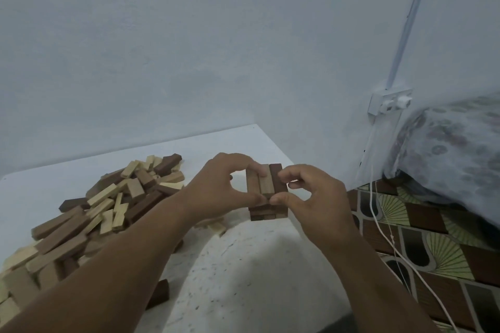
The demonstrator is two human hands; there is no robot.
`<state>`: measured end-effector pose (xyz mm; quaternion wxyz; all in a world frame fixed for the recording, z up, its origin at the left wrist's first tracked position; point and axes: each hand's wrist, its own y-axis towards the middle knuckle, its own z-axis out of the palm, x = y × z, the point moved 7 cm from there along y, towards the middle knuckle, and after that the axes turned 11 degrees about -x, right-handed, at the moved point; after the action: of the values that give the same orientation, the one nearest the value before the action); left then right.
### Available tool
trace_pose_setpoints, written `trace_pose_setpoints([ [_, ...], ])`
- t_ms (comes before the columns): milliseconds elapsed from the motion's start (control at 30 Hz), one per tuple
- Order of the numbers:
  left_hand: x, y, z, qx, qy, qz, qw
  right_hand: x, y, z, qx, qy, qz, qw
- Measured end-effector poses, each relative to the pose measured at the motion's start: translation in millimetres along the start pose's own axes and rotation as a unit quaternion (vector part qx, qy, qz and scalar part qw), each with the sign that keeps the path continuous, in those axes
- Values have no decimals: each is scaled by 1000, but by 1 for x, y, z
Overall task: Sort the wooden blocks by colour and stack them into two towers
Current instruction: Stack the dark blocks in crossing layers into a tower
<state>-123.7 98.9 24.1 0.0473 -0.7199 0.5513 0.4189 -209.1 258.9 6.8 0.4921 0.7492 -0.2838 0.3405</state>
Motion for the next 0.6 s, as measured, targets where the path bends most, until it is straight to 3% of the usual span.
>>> trace_pose_setpoints([
  [167, 9, 5, 4, -3, 1, -1, 1000, -8, 0, -1, 0, 14, 31, 999],
  [600, 17, 2, 4, -6, 17, -3, 1000, -9, -2, 1, 4, 13, 15, 1000],
])
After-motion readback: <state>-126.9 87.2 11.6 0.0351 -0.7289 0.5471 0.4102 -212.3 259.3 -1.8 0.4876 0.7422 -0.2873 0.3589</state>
